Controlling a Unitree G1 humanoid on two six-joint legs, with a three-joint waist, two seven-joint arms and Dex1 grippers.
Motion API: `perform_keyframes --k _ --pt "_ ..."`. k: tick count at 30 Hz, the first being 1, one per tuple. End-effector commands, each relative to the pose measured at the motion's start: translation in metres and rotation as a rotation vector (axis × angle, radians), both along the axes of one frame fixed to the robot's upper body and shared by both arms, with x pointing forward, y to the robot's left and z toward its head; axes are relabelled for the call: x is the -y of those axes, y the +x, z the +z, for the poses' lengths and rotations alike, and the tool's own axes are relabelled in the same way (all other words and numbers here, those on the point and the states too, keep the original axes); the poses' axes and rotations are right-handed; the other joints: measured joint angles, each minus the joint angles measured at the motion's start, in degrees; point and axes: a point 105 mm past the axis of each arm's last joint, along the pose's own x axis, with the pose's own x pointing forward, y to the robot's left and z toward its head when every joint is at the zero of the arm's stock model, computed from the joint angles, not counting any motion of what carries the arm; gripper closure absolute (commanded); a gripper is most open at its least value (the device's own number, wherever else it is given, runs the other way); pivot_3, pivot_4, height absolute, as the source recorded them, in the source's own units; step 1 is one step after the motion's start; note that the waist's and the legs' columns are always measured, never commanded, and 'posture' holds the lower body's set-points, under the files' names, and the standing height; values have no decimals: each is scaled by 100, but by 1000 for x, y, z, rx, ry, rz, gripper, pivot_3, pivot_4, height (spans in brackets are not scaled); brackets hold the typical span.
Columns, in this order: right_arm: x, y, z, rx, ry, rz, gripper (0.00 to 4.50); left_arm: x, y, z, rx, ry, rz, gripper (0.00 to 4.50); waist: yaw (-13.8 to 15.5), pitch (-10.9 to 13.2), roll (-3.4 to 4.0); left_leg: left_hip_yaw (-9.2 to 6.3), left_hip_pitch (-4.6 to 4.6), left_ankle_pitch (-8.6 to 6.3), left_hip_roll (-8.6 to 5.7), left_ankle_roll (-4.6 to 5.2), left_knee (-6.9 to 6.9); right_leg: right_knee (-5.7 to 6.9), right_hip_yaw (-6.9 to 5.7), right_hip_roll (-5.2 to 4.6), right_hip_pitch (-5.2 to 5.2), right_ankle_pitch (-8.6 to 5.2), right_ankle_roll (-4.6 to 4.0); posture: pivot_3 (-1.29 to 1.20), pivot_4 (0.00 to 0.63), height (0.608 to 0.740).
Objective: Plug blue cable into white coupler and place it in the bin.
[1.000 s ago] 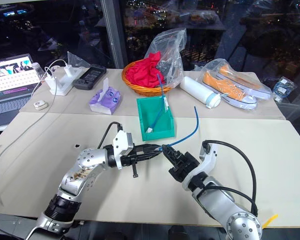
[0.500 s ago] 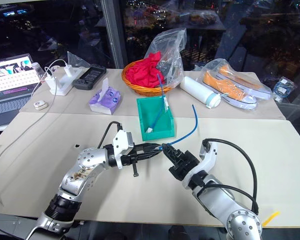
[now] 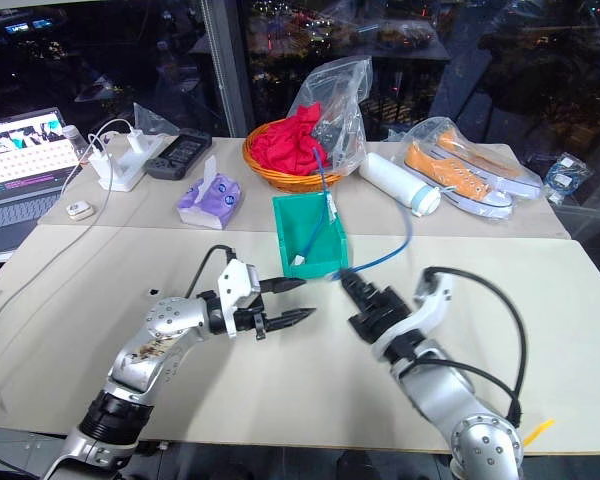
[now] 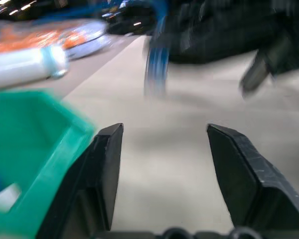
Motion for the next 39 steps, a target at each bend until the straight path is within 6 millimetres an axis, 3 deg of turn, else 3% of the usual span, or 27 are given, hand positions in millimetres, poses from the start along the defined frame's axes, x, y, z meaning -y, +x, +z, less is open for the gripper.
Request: perform_keyframes --k 1,4,7,11,15,18,21,24,25,31,39 --pt "-5 -8 11 74 -61 3 4500 -41 21 26 189 25 336 1788 -1 1 1 0 -1 0 0 0 0 1 0 0 -4 0 0 0 150 722" --pt "-9 -9 7 70 -85 20 4500 -86 20 32 217 -29 686 1788 -12 1 2 0 -5 0 -1 -1 0 -3 3 -3 -7 0 0 0 150 722" --pt "-12 -8 4 67 -102 45 4500 -125 0 22 98 -134 1012 1788 7 1 2 -1 -19 -1 -2 1 0 -4 2 -5 -18 0 1 0 150 722" --pt "-16 -6 4 69 -101 76 4500 -137 -24 6 14 -135 1142 1788 40 1 1 -2 -41 4 -1 -7 1 9 -1 -5 -43 1 0 0 150 722" --pt "-24 -3 1 66 -99 139 4500 -151 -42 -26 -103 -140 1234 1788 9 0 1 -2 -43 9 -2 -16 1 19 2 -4 -52 3 -3 0 150 722" --pt "-27 -1 2 70 -98 159 4500 -153 -43 -32 -120 -146 1234 1788 8 0 0 -1 -46 9 -1 -16 1 22 3 -1 -59 5 -7 0 150 722" --pt "-29 1 2 70 -97 170 4500 -157 -41 -37 -145 -156 1229 1191 21 0 0 -1 -49 10 -2 -17 1 22 3 -2 -62 6 -8 0 150 722" --pt "-31 2 3 72 -93 180 4500 -158 -37 -48 -190 -147 1192 126 17 0 0 -1 -51 10 -2 -17 1 19 2 -3 -63 6 -7 0 150 722" --pt "-31 2 3 73 -93 181 4500 -159 -34 -50 -193 -147 1172 12 15 0 0 -1 -51 10 -2 -17 1 20 2 -2 -64 6 -7 0 150 722" --pt "-31 4 4 75 -87 175 4500 -169 -20 -66 -201 -85 1031 12 8 -1 2 -1 -50 10 -2 -17 1 23 2 -2 -67 6 -8 0 150 722" --pt "-29 4 5 80 -88 160 4500 -193 -15 -80 -218 -50 970 12 -10 -8 12 -1 -46 11 -1 -17 1 31 3 -1 -67 7 -9 0 150 722"
